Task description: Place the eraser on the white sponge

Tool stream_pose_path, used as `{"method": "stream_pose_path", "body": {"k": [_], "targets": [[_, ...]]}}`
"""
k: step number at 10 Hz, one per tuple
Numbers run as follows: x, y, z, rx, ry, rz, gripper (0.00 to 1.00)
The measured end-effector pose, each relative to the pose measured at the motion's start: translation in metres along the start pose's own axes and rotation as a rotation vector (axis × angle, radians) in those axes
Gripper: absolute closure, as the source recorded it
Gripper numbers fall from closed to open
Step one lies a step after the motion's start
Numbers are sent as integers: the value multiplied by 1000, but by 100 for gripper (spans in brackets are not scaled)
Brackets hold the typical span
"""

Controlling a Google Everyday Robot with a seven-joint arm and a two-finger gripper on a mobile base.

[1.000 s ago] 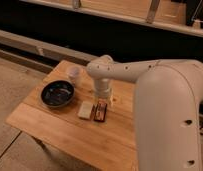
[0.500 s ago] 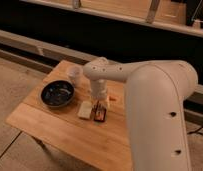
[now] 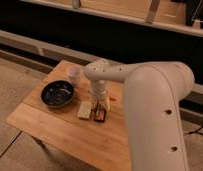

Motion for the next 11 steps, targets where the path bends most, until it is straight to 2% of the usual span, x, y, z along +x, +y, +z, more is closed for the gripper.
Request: {"method": "stream_pose_path", "body": {"k": [2, 3, 5, 6, 8, 11], "targets": [[-1, 0, 2, -2, 5, -2, 42], [-1, 0, 3, -2, 3, -14, 54], [-2, 3, 3, -2, -1, -29, 72], [-3, 4, 2, -5, -11, -37, 87], [-4, 6, -2, -10, -21, -39, 98], [-8, 2, -19, -23, -66, -6, 100]]}}
